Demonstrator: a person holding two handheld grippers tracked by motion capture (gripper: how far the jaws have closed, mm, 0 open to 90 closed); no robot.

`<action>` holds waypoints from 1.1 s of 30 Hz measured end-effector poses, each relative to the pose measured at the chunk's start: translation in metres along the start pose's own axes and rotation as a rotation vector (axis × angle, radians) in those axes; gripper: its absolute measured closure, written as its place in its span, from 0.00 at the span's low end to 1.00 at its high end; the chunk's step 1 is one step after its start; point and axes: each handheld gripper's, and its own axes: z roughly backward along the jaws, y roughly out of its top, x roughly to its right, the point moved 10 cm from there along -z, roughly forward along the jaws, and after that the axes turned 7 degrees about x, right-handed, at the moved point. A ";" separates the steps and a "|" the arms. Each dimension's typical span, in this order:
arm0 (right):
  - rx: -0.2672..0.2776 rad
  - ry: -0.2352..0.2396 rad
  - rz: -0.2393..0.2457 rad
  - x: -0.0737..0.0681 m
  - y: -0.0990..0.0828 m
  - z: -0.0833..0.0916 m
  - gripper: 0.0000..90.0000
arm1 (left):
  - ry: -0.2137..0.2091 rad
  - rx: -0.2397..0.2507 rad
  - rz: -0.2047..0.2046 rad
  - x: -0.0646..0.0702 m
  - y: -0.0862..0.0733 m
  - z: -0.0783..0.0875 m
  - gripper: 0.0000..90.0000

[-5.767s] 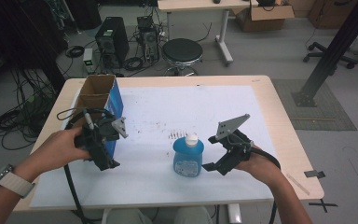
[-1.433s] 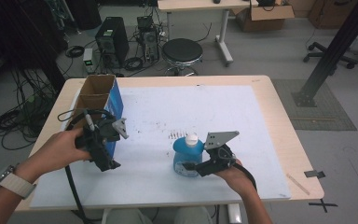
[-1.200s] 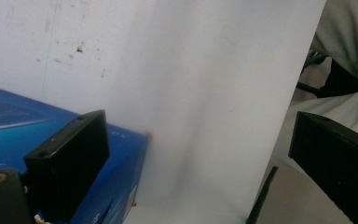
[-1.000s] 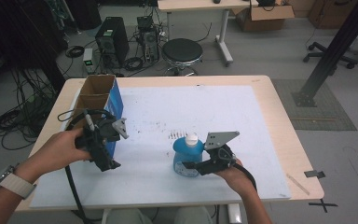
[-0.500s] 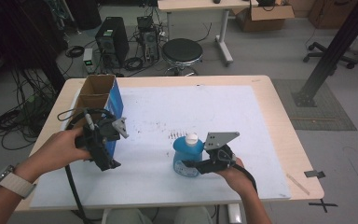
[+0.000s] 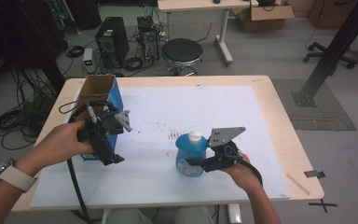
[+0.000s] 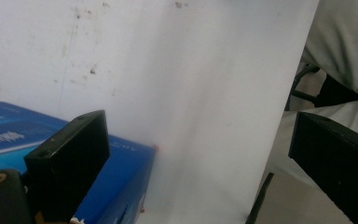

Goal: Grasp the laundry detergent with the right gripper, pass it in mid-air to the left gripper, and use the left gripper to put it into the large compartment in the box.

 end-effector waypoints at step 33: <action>-0.037 0.188 0.060 -0.023 0.049 -0.002 0.49 | -0.054 0.004 -0.175 0.022 0.091 0.033 0.07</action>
